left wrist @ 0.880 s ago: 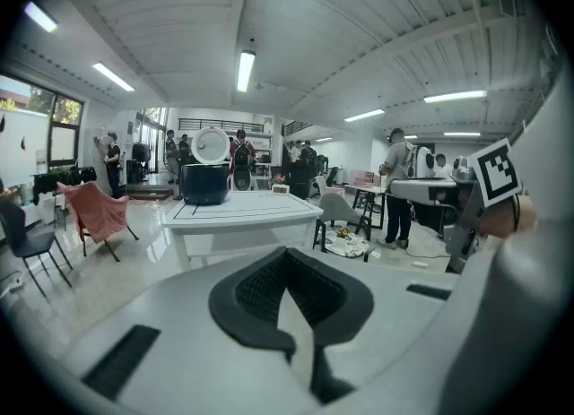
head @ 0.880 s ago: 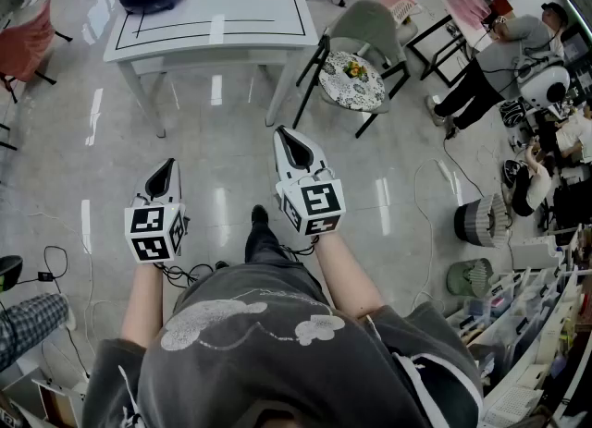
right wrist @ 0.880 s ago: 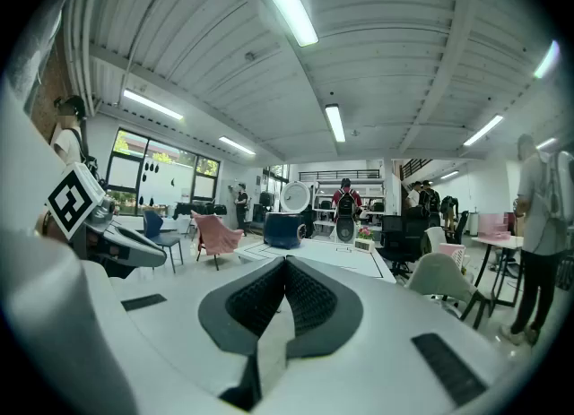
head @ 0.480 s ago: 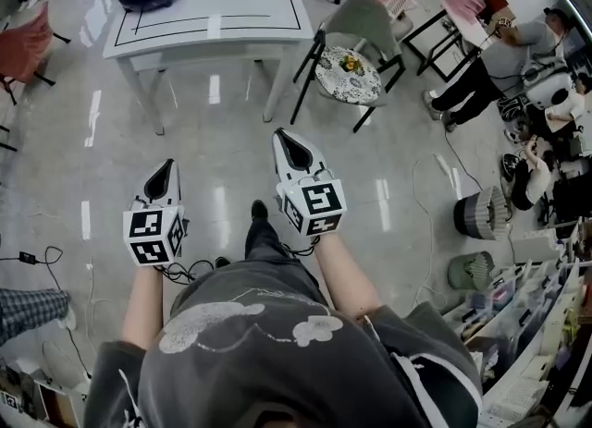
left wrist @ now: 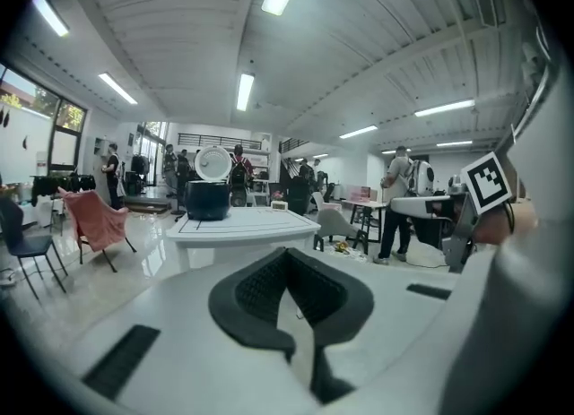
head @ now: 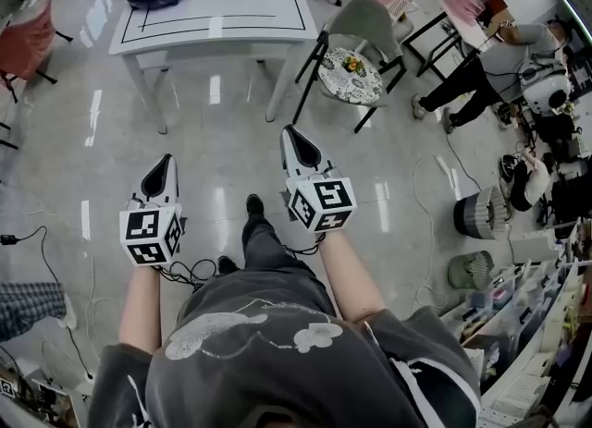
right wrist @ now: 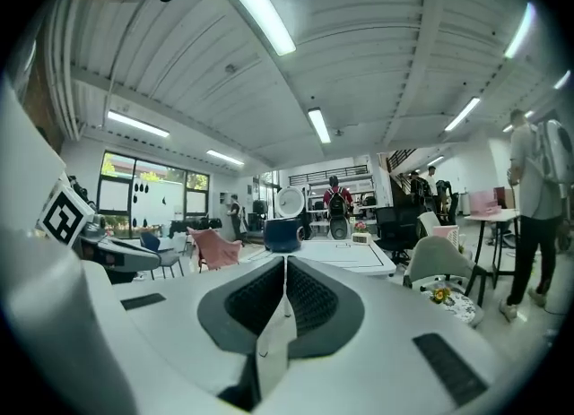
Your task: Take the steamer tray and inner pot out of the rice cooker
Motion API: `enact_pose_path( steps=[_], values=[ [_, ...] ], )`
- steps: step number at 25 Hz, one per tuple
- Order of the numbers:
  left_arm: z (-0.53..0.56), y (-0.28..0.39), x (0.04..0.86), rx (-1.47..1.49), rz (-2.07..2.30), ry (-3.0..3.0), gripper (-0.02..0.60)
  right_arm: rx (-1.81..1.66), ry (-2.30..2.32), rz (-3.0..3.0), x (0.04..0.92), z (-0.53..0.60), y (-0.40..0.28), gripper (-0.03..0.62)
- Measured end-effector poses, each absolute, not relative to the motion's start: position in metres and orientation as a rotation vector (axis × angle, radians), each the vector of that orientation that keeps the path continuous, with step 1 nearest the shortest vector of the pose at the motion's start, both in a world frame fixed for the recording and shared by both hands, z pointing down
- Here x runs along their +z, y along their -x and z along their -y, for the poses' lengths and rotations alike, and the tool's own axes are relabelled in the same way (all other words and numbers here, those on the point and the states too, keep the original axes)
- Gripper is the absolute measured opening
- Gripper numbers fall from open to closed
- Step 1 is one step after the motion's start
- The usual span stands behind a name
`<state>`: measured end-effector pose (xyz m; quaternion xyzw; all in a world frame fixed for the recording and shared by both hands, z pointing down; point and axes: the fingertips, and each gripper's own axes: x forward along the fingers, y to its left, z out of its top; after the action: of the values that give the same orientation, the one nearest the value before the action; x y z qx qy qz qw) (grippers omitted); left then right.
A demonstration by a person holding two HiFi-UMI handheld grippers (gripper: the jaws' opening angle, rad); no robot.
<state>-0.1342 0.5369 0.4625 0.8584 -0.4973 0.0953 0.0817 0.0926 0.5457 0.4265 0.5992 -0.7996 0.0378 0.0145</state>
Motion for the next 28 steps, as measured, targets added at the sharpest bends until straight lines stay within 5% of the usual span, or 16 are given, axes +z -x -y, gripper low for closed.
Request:
enact_pose_path(
  steps=[2, 3, 4, 5, 8, 28],
  values=[
    [-0.526, 0.144, 0.455, 0.265, 1.575, -2.553, 0.009, 0.133, -1.817, 2.525, 0.426, -0.539, -0.087, 0.055],
    [-0.521, 0.147, 0.452, 0.257, 1.608, -2.554, 0.015, 0.147, -1.785, 2.543, 0.427, -0.534, -0.084, 0.154],
    [-0.515, 0.148, 0.450, 0.247, 1.618, -2.561, 0.111, 0.162, -1.761, 2.555, 0.429, -0.528, -0.082, 0.246],
    [-0.509, 0.149, 0.450, 0.233, 1.609, -2.567, 0.238, 0.176, -1.747, 2.559, 0.432, -0.522, -0.081, 0.262],
    [-0.492, 0.151, 0.457, 0.217, 1.598, -2.539, 0.326, 0.232, -1.746, 2.555, 0.442, -0.502, -0.086, 0.296],
    [-0.266, 0.128, 0.441, 0.237, 1.807, -2.391, 0.360, 0.381, -1.612, 2.619, 0.452, -0.253, -0.151, 0.302]
  ],
)
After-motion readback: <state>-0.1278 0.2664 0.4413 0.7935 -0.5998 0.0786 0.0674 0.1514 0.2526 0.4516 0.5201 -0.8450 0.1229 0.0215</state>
